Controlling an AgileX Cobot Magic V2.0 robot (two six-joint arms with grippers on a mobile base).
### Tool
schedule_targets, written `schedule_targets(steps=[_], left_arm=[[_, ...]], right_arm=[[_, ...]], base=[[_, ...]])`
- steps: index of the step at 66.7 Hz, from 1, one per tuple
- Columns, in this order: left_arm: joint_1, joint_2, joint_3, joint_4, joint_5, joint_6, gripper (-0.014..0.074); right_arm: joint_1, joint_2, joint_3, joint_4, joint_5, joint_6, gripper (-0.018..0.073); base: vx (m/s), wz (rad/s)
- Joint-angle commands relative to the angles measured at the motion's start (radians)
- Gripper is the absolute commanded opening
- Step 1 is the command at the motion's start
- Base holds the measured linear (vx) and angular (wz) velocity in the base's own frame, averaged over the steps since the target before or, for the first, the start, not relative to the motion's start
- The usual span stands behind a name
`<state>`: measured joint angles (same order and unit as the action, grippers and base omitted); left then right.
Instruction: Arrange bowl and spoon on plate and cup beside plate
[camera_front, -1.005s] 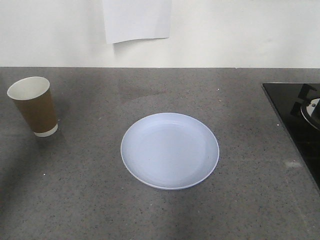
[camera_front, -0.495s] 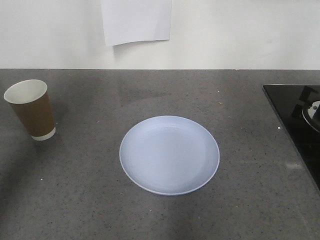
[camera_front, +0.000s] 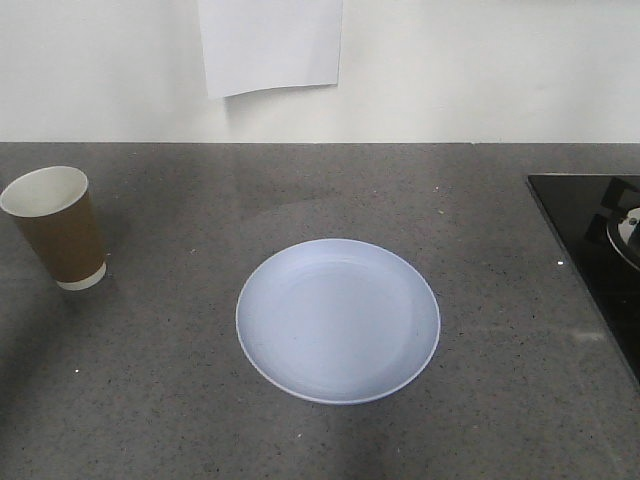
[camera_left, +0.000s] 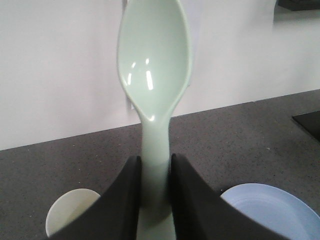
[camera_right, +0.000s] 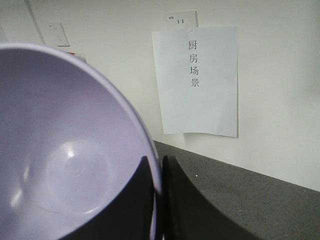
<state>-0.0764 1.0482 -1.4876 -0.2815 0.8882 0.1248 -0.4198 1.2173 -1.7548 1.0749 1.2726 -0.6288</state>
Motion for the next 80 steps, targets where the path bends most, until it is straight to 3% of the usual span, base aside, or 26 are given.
schedule_targets(steps=[1,80], left_arm=[[-0.004,-0.008,-0.026,-0.019,-0.062,0.000,-0.0006],[-0.004,-0.008,-0.026,-0.019,-0.062,0.000,-0.0006]], right_arm=[[-0.001,-0.017,-0.027,0.059,0.004,-0.007,-0.0005],[-0.001,-0.017,-0.027,0.059,0.004,-0.007,-0.0005]], base=[[0.03,-0.01],[0.01,0.00]])
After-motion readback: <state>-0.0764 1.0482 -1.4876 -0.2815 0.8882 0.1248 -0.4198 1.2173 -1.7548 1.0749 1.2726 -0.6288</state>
